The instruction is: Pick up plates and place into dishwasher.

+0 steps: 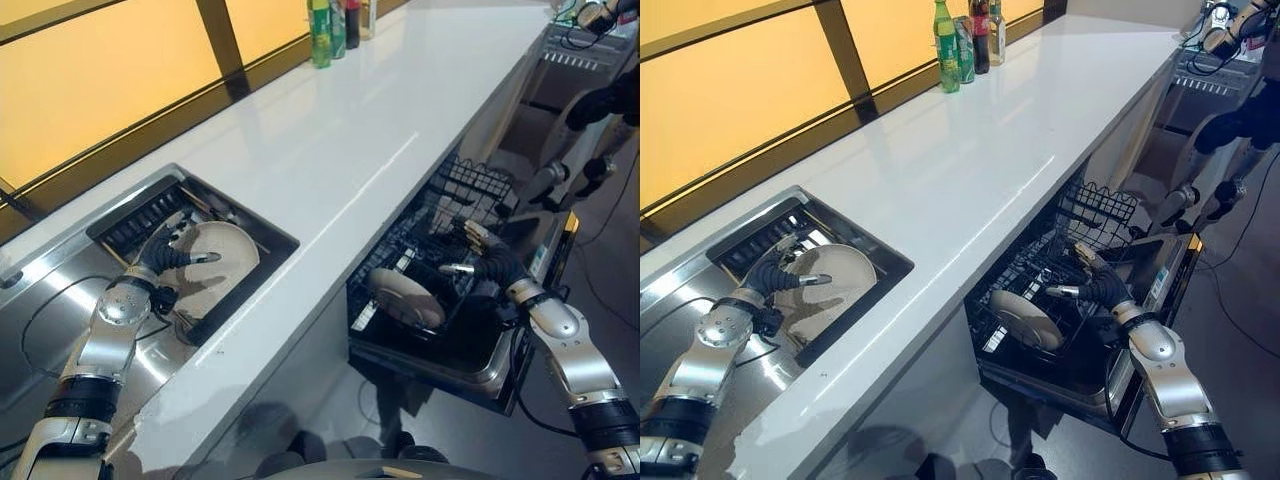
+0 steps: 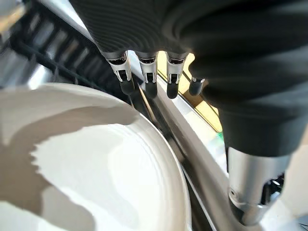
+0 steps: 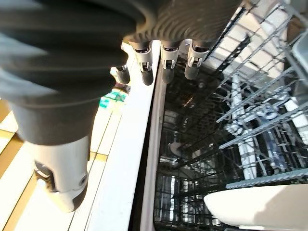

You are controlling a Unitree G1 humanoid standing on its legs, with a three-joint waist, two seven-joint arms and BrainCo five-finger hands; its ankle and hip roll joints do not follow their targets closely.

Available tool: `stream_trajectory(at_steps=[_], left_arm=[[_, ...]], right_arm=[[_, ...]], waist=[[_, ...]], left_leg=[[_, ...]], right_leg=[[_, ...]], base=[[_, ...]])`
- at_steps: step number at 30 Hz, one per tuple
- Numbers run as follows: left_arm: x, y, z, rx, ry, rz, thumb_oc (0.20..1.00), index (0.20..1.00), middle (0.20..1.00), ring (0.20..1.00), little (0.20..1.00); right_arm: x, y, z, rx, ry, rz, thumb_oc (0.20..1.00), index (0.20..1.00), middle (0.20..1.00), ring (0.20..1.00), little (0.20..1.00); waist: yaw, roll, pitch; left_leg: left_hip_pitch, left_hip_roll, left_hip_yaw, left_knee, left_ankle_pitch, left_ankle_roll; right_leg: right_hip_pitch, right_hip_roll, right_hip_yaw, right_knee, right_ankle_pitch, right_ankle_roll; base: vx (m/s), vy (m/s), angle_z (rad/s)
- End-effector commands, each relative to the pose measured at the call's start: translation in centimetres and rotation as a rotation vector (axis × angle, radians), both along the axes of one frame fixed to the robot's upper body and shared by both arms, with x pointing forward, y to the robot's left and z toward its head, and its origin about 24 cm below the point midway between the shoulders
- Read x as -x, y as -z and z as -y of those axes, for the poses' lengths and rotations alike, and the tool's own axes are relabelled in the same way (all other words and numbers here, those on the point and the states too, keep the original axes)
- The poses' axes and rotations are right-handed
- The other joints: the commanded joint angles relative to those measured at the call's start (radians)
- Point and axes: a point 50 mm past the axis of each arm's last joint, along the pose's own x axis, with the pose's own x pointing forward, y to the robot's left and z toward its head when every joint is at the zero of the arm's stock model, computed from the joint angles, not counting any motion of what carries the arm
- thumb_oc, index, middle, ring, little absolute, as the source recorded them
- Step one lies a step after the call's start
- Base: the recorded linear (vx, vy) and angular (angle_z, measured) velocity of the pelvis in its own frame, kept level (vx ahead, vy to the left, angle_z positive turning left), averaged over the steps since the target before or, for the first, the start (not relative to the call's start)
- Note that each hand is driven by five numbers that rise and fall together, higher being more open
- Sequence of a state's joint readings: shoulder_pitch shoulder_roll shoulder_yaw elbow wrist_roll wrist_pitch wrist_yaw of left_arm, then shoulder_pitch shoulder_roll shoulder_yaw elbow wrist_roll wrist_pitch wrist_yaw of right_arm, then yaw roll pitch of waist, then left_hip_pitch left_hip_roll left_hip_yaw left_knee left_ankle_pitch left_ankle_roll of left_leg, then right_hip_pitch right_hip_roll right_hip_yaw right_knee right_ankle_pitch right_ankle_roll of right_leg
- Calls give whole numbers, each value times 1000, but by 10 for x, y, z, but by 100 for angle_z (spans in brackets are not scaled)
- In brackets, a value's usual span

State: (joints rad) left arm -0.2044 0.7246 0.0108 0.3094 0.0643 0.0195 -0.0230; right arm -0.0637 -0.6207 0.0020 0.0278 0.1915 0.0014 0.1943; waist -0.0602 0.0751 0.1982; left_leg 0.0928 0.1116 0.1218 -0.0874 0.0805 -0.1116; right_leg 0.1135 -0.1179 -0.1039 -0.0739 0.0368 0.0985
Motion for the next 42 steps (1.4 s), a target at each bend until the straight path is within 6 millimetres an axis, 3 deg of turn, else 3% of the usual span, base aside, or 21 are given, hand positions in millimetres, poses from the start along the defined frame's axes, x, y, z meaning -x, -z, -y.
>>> stream_trajectory(at_steps=[1,11,22,29,42], left_arm=[[-11,-50,-25,-184,-112,151,1000,1000,1000,1000,1000],[-8,-53,-40,-333,-247,173,1000,1000,1000,1000,1000],[-22,-49,-31,-319,-195,82,1000,1000,1000,1000,1000],[-33,-43,-26,-255,-68,-117,1000,1000,1000,1000,1000],[-34,-18,-43,-169,-92,-381,1000,1000,1000,1000,1000]], right_arm=[[-4,-41,-9,-10,-69,174,1000,1000,1000,1000,1000],[-4,-35,-12,-15,-79,148,1000,1000,1000,1000,1000],[-12,-45,-17,-10,-85,183,1000,1000,1000,1000,1000],[-18,-60,-20,0,-95,235,1000,1000,1000,1000,1000],[-20,-69,-16,33,-123,236,1000,1000,1000,1000,1000]], waist=[[1,-50,16],[4,-56,21],[-11,-70,85],[-27,-72,136],[-64,-51,147]], left_leg=[[-68,-33,-9,104,-38,55],[-78,-41,4,135,-50,61],[-127,-44,19,170,-51,69],[-160,-50,35,182,-48,74],[-153,-54,44,182,-51,72]], right_leg=[[-52,-101,9,166,-45,50],[-60,-117,13,194,-49,57],[-114,-125,52,219,-36,66],[-151,-129,76,224,-13,64],[-168,-135,85,238,-17,57]], base=[[63,38,-12],[74,41,-2],[-19,31,-4],[-80,38,-6],[15,50,-1]])
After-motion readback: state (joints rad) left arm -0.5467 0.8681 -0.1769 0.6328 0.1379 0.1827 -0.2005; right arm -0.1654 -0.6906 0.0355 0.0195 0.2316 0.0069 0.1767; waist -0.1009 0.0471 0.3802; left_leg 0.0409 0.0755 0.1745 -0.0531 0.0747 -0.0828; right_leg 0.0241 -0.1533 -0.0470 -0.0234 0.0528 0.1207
